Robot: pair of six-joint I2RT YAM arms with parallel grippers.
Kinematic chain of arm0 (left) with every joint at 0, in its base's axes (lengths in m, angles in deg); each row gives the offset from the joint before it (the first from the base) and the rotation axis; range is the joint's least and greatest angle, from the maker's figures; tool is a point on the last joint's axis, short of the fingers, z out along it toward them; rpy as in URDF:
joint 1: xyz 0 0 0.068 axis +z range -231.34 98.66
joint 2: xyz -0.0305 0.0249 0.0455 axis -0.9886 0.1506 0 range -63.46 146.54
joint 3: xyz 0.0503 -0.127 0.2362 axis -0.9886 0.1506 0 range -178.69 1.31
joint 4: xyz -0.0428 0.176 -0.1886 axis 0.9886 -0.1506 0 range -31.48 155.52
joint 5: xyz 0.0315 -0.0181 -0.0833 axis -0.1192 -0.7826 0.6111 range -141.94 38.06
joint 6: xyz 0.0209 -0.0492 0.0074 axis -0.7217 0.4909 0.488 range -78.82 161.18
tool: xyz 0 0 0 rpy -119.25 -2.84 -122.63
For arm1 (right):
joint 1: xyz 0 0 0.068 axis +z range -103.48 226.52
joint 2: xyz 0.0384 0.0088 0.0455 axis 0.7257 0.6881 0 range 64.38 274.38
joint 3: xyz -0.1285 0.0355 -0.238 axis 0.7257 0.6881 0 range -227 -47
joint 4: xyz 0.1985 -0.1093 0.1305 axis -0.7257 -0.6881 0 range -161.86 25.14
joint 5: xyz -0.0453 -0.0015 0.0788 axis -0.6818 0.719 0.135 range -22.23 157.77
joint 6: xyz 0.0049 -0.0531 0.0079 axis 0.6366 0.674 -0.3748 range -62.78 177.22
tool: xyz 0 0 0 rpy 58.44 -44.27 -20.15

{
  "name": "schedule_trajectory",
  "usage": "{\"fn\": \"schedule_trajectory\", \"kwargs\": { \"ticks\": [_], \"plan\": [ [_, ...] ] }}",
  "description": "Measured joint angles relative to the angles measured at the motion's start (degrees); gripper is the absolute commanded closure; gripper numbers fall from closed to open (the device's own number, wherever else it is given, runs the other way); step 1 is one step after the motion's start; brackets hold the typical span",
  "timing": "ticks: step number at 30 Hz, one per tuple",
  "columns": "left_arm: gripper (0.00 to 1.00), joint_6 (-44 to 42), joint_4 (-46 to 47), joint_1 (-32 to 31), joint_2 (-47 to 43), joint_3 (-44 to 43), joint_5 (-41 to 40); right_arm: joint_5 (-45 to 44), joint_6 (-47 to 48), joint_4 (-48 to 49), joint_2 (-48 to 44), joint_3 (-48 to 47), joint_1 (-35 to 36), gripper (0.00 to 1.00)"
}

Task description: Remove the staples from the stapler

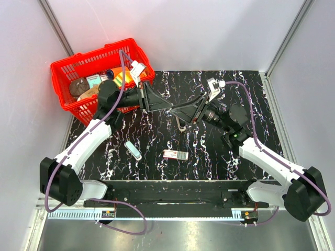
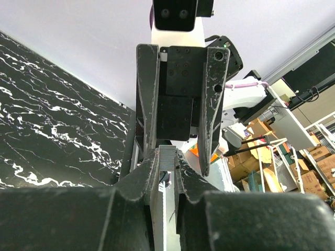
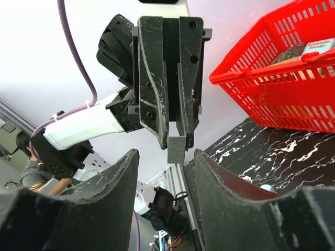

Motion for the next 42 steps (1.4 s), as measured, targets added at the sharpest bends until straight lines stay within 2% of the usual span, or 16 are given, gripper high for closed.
{"fn": "schedule_trajectory", "kwargs": {
  "ticks": [14,21,24,26,28,31,34,38,40,42],
  "plan": [
    [0.91,-0.1,-0.1,0.0,0.0,-0.9,-0.1,1.2,-1.3,1.3,0.8,0.0,0.0,0.64],
    [0.88,0.0,0.2,0.0,0.0,-0.9,0.0,1.2,-1.8,1.7,1.4,0.0,0.0,0.80],
    [0.86,0.0,0.6,0.0,0.0,-0.9,0.1,1.1,-1.9,1.7,1.5,0.0,0.0,0.83],
    [0.78,0.0,0.7,0.0,0.0,-0.9,0.1,1.1,-1.9,1.7,1.5,0.0,0.0,0.84],
    [0.62,0.0,0.6,0.0,0.0,-0.9,0.1,1.0,-1.8,1.7,1.5,0.0,0.0,0.85],
    [0.32,-0.6,0.3,0.0,0.0,-0.9,0.0,1.0,-1.8,1.7,1.5,0.0,0.0,0.86],
    [0.26,-1.0,-0.5,0.8,0.0,-0.9,-0.2,0.9,-1.2,-0.1,1.2,0.0,0.0,0.89],
    [0.21,-3.3,-2.3,4.0,0.0,-0.9,-1.0,-0.2,1.6,-7.2,-0.5,0.0,0.0,0.89],
    [0.21,-8.5,-7.1,6.2,0.0,-1.3,-2.5,-1.1,3.2,-11.6,-1.7,0.0,0.0,0.89],
    [0.23,-17.0,-16.2,7.6,0.0,-2.9,-5.2,-2.6,5.2,-17.0,-2.9,0.0,0.0,0.88]
  ]
}}
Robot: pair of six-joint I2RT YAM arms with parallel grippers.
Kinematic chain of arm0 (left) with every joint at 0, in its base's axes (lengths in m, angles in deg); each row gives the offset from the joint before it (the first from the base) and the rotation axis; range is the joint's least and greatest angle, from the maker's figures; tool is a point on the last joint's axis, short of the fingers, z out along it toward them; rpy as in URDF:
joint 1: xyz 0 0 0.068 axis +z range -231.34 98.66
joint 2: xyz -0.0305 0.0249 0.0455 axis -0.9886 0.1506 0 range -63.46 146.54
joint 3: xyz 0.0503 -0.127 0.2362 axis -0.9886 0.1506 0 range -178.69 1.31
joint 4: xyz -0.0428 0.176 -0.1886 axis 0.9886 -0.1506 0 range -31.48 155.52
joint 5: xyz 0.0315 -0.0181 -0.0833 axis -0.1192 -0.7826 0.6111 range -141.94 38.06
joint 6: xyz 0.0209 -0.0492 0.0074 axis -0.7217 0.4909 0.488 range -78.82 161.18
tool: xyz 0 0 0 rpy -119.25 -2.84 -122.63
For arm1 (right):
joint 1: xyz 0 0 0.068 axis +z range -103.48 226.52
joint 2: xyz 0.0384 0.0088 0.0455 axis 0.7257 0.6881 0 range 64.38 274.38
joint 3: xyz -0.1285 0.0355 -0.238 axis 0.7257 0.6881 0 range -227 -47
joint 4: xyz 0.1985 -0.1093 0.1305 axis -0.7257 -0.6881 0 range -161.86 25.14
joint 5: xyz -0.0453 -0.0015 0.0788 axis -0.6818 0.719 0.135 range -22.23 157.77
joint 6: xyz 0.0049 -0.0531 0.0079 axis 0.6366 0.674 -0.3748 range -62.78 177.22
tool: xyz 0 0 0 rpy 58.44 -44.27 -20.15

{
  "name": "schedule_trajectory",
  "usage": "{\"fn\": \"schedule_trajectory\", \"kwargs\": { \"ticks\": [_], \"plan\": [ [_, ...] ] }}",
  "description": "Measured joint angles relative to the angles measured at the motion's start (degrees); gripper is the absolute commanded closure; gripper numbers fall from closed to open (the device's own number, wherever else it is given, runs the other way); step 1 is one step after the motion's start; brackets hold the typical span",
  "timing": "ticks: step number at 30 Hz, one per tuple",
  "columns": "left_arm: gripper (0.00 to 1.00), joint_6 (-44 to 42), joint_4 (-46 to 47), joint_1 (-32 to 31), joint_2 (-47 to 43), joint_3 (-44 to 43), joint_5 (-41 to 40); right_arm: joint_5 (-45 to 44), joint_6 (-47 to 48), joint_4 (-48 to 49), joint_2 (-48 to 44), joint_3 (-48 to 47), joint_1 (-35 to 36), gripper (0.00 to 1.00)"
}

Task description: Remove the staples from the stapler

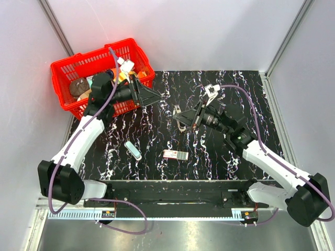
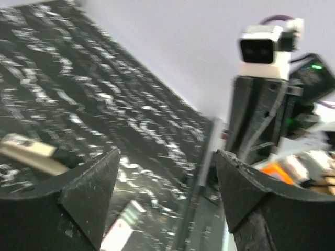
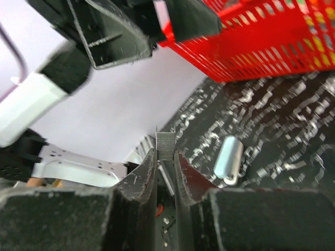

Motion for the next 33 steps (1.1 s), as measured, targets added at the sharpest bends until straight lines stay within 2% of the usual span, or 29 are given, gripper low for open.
{"fn": "schedule_trajectory", "kwargs": {
  "ticks": [4,7,11,15,18,23,33],
  "plan": [
    [0.27,-20.8,-17.9,-0.5,0.5,-3.3,-9.2,-4.5,3.3,-12.2,-1.2,-0.1,0.0,0.89],
    [0.28,-34.8,-27.1,-3.2,1.2,-2.8,-16.0,-8.7,4.5,-21.5,-1.0,0.0,0.0,0.91],
    [0.28,-49.7,-34.4,-8.4,2.5,1.7,-24.4,-13.4,5.0,-30.1,-0.5,1.7,0.1,0.92],
    [0.29,-59.4,-37.0,-15.5,3.9,6.6,-30.8,-17.5,4.5,-35.6,0.7,4.3,0.8,0.94],
    [0.30,-64.8,-37.2,-20.3,6.4,9.0,-35.0,-20.4,3.5,-38.9,1.2,6.0,2.2,0.94],
    [0.30,-69.1,-34.3,-24.1,11.1,9.7,-41.3,-23.6,1.7,-41.0,0.4,9.0,2.8,0.94],
    [0.33,-70.6,-26.9,-27.3,19.1,9.8,-49.9,-26.4,0.5,-43.3,-4.2,10.8,2.8,0.94]
  ]
}}
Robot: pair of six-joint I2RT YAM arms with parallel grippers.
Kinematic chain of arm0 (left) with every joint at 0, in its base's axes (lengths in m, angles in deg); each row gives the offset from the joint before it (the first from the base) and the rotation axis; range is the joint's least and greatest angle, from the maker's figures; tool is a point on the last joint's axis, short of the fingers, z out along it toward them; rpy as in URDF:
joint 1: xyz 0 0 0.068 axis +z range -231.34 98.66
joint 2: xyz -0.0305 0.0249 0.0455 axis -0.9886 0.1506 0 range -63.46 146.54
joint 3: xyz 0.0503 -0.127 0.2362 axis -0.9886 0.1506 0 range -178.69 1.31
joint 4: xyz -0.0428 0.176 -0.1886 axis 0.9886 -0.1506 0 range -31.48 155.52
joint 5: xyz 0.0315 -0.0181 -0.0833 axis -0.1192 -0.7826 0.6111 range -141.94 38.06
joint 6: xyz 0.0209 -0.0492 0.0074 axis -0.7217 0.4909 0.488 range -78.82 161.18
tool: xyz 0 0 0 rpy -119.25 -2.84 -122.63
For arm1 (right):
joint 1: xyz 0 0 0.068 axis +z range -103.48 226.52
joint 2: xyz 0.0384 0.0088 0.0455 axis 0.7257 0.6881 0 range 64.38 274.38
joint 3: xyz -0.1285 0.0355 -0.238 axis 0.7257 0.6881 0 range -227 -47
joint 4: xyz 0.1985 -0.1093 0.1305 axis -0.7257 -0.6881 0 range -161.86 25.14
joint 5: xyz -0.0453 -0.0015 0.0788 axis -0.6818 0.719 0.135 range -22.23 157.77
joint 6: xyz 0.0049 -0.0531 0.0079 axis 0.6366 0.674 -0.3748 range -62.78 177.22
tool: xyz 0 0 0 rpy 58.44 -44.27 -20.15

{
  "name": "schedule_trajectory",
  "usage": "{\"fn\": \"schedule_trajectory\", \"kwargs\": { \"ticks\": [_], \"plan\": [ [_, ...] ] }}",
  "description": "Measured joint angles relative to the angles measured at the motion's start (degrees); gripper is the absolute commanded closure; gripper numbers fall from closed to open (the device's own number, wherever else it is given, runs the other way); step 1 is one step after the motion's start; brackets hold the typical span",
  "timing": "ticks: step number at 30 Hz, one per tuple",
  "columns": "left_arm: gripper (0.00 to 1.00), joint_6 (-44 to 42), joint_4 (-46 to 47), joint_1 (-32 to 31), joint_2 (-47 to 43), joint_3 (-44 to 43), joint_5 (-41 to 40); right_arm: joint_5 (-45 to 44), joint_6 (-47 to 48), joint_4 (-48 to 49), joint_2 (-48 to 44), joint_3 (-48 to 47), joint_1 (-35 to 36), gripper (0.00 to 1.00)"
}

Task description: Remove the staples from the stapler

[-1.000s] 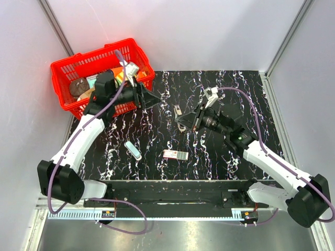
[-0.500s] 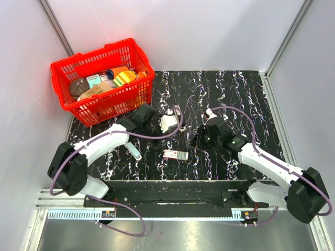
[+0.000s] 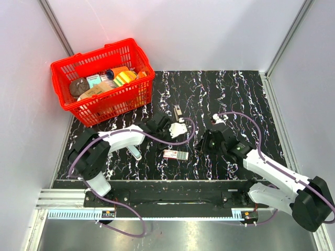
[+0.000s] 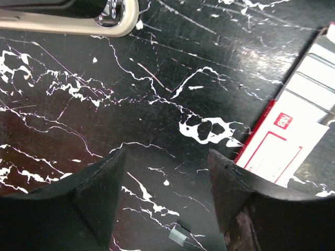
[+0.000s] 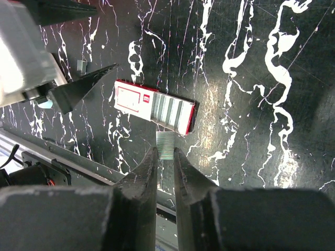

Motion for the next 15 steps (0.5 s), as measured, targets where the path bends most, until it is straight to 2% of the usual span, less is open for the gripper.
{"fn": "schedule_trajectory", "kwargs": {
  "ticks": [15],
  "plan": [
    [0.32,-1.4,1.7,-6.4,2.3,0.1,-5.5,-0.3,-0.9,0.1,-1.3,1.8,0.0,0.94]
  ]
}}
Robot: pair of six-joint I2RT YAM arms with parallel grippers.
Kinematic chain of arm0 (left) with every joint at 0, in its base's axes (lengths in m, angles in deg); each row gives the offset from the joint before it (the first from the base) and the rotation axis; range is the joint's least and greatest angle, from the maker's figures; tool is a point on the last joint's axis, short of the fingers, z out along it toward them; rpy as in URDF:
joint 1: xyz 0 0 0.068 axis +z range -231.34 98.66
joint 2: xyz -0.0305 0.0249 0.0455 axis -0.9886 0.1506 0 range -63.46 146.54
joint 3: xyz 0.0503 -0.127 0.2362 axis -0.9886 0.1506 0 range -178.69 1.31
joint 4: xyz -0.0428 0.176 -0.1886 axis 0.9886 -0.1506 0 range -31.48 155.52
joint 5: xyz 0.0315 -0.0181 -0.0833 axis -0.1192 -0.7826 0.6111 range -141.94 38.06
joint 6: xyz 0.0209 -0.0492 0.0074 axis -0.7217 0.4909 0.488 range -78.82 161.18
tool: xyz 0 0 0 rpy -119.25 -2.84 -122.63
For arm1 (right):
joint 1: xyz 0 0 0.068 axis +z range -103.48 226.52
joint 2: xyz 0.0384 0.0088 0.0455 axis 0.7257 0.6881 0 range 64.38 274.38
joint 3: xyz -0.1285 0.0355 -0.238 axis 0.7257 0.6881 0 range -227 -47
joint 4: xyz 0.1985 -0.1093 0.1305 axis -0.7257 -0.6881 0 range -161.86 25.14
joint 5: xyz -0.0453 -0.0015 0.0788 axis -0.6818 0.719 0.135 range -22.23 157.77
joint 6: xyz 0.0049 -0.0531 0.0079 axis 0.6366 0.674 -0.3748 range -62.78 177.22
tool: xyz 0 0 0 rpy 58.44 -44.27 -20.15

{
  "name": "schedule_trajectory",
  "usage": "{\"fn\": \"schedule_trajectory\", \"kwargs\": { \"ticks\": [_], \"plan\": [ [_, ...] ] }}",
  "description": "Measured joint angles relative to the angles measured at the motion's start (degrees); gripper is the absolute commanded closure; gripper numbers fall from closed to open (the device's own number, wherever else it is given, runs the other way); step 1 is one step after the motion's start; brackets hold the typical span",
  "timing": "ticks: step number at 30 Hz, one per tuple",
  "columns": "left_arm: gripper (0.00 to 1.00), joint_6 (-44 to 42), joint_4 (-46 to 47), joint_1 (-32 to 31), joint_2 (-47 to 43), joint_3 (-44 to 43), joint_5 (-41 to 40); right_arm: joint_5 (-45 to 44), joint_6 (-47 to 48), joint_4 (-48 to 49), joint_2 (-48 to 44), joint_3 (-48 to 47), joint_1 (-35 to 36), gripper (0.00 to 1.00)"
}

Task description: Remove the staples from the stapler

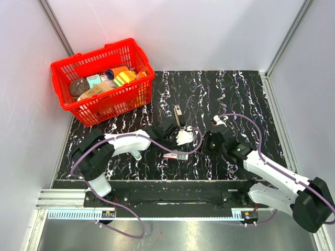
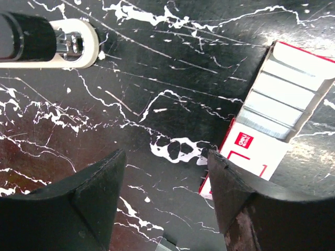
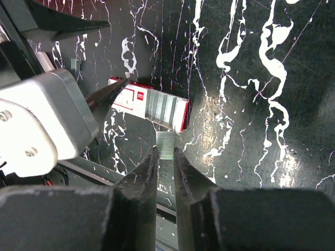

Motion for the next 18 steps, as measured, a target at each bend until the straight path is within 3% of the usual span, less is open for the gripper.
{"fn": "schedule_trajectory", "kwargs": {
  "ticks": [18],
  "plan": [
    [0.32,0.1,-0.2,-1.9,1.6,0.0,-0.7,0.0,-0.1,-0.1,-1.8,0.3,0.0,0.94]
  ]
}}
